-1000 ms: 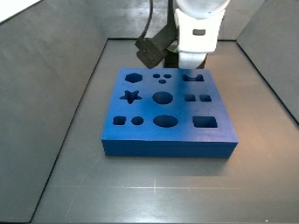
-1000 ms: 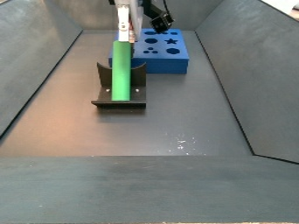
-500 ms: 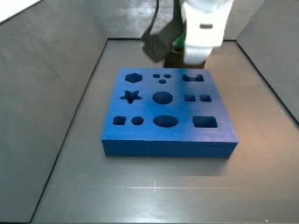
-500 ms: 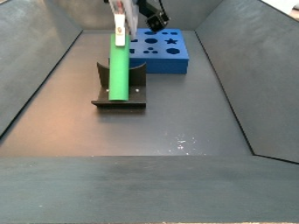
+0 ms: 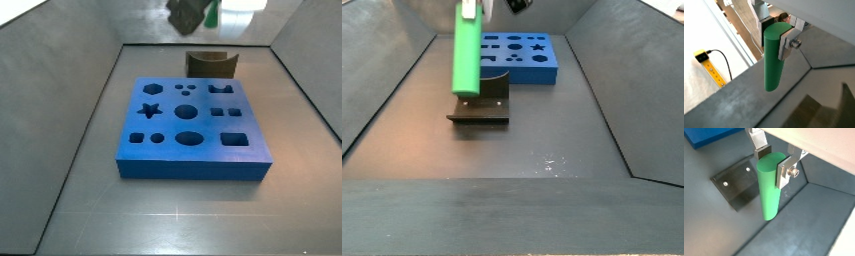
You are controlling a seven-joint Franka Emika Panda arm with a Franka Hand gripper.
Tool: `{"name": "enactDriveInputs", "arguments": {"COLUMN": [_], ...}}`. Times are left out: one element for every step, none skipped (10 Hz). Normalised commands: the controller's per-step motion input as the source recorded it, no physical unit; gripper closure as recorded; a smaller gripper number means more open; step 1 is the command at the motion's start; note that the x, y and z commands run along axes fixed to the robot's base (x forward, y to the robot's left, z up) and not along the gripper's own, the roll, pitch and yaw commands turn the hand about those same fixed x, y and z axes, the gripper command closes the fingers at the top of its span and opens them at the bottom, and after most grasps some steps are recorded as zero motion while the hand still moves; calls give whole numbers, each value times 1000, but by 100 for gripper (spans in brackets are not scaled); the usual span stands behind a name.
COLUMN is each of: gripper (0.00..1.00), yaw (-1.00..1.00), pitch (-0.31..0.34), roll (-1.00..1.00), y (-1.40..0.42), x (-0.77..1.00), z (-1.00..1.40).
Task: Pick up the oval object. Move up. Place the oval object on the fixture. Regrasp the oval object. Move to above the board. Insert the oval object.
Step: Move to above the board.
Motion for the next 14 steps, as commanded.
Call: {"name": "enactDriveInputs", "arguments": {"gripper": [100, 100, 100, 100, 100, 100, 100, 100, 100, 100, 100, 100, 100, 100], "yaw": [-8, -15, -18, -17, -8, -3, 10, 22, 1000, 1000, 1000, 1000, 1000, 1000], "pitch": [16, 29, 49, 60, 83, 93, 114, 128, 73, 70, 33, 6, -22, -53], "roll": [-19, -32, -44, -46, -61, -65, -67, -66, -579, -569, -551, -543, -530, -518], "y": [214, 199, 166, 150, 84, 59, 25, 11, -1000, -1000, -1000, -1000, -1000, -1000], "x": [37, 28, 13, 6, -6, -11, -14, -10, -515, -511, -500, -495, -490, -488], "z": [1000, 1000, 1000, 1000, 796, 681, 455, 286, 181, 162, 172, 162, 170, 176]}}
